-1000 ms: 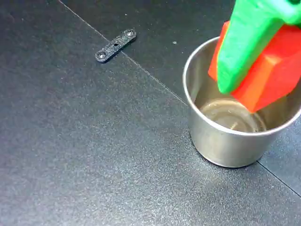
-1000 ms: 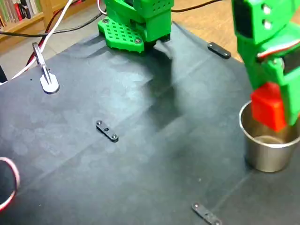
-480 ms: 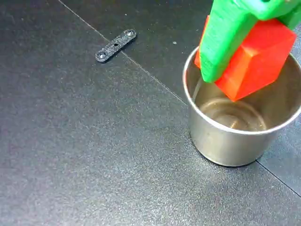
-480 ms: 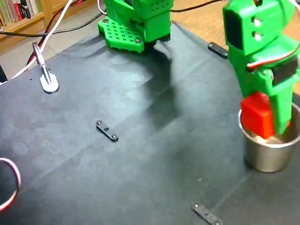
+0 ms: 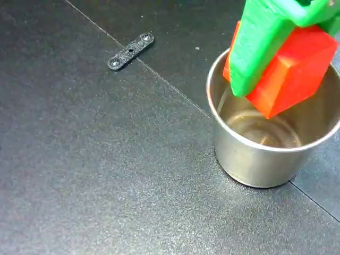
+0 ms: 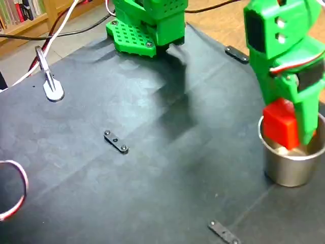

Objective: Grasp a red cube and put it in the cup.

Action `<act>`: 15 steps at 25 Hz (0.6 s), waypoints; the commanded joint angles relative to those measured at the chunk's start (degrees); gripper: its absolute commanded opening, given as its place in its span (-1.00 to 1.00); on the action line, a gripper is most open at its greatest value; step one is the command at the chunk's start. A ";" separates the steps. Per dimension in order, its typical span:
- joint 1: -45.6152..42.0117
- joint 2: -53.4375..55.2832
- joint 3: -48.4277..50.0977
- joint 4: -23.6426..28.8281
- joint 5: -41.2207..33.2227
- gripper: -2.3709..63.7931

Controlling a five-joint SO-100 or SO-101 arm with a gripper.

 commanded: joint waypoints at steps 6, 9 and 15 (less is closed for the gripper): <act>-0.62 1.32 -0.53 0.18 -0.44 -0.52; -0.62 1.41 -0.53 0.18 -0.44 -0.48; -0.62 1.41 -0.53 0.18 -0.44 -0.29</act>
